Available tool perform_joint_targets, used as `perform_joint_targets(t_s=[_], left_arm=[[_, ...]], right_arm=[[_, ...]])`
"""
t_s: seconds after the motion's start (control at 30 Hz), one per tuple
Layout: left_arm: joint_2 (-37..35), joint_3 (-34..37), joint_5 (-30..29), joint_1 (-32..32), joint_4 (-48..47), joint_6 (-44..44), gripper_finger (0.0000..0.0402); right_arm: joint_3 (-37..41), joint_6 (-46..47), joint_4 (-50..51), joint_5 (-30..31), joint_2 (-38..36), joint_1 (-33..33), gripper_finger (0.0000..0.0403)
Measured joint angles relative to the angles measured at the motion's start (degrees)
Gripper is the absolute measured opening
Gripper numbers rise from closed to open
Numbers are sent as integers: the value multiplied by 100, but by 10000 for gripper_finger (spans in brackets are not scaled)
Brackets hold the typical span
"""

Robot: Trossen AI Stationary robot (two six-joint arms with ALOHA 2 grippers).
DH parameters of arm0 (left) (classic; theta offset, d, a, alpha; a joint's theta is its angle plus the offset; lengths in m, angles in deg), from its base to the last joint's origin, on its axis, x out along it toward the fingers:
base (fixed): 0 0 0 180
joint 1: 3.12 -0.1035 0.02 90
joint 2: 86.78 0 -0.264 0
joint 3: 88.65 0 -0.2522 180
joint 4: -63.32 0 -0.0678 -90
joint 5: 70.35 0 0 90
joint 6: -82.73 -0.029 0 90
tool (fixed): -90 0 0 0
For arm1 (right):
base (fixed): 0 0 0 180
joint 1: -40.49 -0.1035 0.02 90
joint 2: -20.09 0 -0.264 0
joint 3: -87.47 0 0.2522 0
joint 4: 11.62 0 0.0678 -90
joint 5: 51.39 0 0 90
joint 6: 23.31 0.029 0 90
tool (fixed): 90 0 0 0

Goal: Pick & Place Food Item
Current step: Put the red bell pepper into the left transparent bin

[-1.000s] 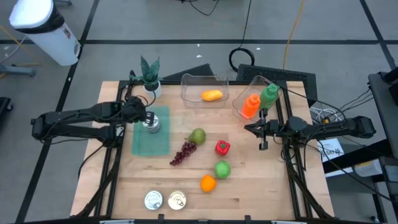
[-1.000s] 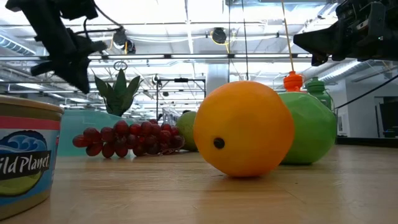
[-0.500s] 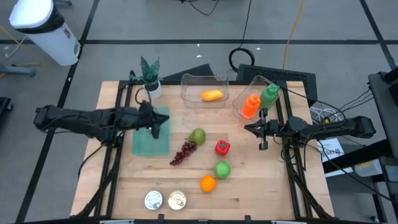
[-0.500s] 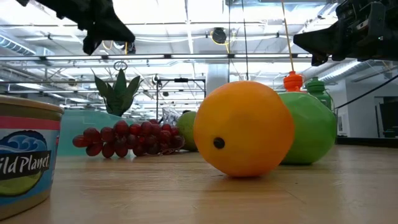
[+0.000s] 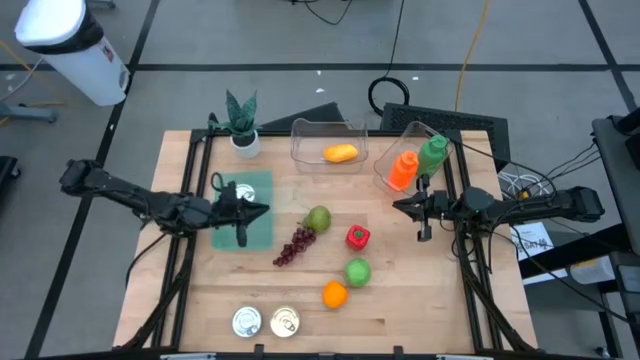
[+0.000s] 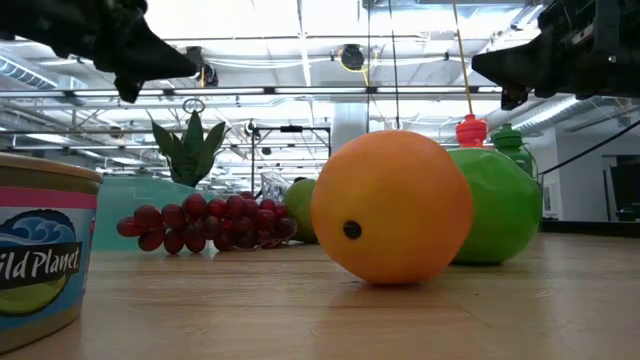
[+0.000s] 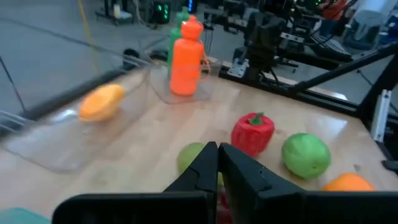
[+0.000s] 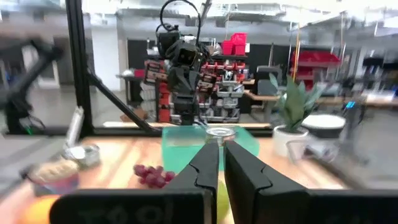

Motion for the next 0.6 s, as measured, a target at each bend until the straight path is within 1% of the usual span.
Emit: perform_joint_targets(t_s=[0.13, 0.27, 0.37, 0.43, 0.53, 0.6], left_arm=[[-609, 6, 12, 13, -451, -487, 19], [-977, 6, -175, 8, -690, -455, 19], [-1054, 6, -250, 2, -684, -595, 19], [-1052, 6, -236, 2, -693, -623, 19], [-1041, 5, -199, 2, -729, -590, 19], [-1041, 6, -201, 2, -766, -608, 19]], right_arm=[[2, 1352, -120, -2, 2, 0, 13], [2, 2481, -265, -1, -2, -2, 13], [0, 2769, -257, 39, 12, 0, 13], [2, 2780, -314, 239, 26, -2, 12], [2, 2987, -801, 306, 22, 3, 11], [2, 2945, -1140, 308, 20, 1, 11]])
